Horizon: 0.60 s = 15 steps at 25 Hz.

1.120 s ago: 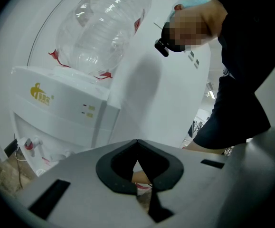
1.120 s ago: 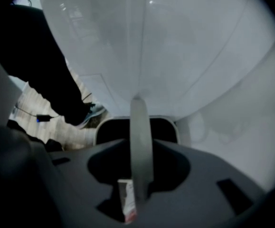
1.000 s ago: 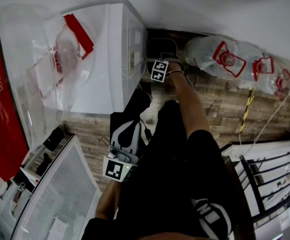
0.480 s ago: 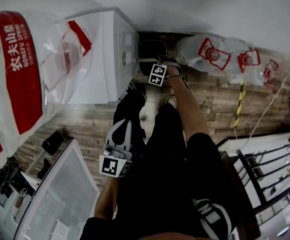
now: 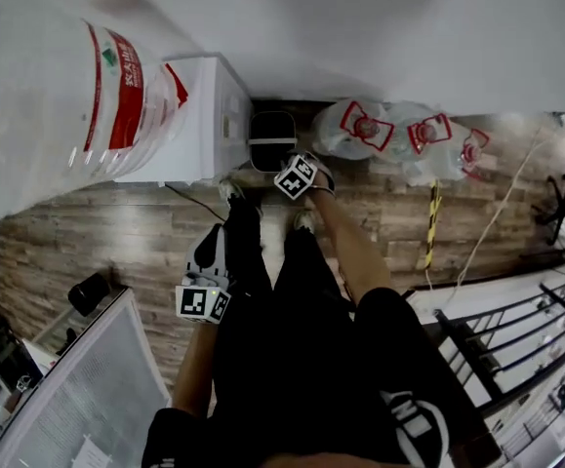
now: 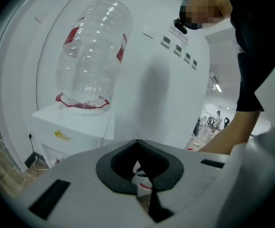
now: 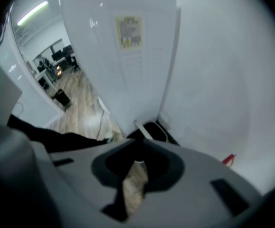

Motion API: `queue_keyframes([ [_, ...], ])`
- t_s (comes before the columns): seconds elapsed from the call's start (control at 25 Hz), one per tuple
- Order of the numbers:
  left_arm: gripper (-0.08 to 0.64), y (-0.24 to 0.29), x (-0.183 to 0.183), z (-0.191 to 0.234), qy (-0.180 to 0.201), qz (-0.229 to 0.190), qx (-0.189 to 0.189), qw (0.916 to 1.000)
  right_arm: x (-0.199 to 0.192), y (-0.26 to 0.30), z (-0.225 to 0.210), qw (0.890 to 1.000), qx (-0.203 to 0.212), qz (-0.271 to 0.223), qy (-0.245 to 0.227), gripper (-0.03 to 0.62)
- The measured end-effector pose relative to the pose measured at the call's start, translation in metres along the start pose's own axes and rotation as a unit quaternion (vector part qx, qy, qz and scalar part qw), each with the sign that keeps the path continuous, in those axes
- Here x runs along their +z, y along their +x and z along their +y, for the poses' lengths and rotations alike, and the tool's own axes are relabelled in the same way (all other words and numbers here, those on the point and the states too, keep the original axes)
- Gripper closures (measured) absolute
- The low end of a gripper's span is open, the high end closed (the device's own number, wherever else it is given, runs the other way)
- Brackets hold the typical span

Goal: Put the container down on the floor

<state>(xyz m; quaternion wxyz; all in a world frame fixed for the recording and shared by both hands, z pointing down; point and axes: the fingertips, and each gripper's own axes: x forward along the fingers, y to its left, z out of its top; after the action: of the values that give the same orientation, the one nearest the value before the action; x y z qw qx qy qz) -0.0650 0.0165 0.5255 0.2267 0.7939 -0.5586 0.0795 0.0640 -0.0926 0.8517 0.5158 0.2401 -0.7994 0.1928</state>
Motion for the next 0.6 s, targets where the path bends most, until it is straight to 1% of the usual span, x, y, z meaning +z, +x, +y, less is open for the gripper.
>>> queue_keyframes([
  [0.12, 0.528, -0.011, 0.007, -0.012, 0.007, -0.013, 0.01, 0.9998, 0.009, -0.049, 0.013, 0.999, 0.014, -0.03, 0.027, 0.541],
  [0.2, 0.528, -0.014, 0.013, -0.021, 0.007, -0.026, 0.02, 0.9994, 0.017, -0.082, 0.01, 0.998, 0.012, -0.05, 0.036, 0.548],
  [0.28, 0.528, -0.019, 0.023, -0.029, 0.009, -0.039, 0.028, 0.9988, 0.028, -0.114, 0.008, 0.995, 0.015, -0.073, 0.065, 0.552],
  [0.4, 0.528, -0.035, 0.043, -0.039, 0.017, -0.054, 0.028, 0.998, 0.048, -0.167, 0.016, 0.985, 0.028, -0.118, 0.119, 0.552],
  [0.6, 0.528, -0.05, 0.072, -0.043, 0.025, -0.063, 0.02, 0.9975, 0.084, -0.255, 0.019, 0.968, 0.007, -0.193, 0.162, 0.554],
])
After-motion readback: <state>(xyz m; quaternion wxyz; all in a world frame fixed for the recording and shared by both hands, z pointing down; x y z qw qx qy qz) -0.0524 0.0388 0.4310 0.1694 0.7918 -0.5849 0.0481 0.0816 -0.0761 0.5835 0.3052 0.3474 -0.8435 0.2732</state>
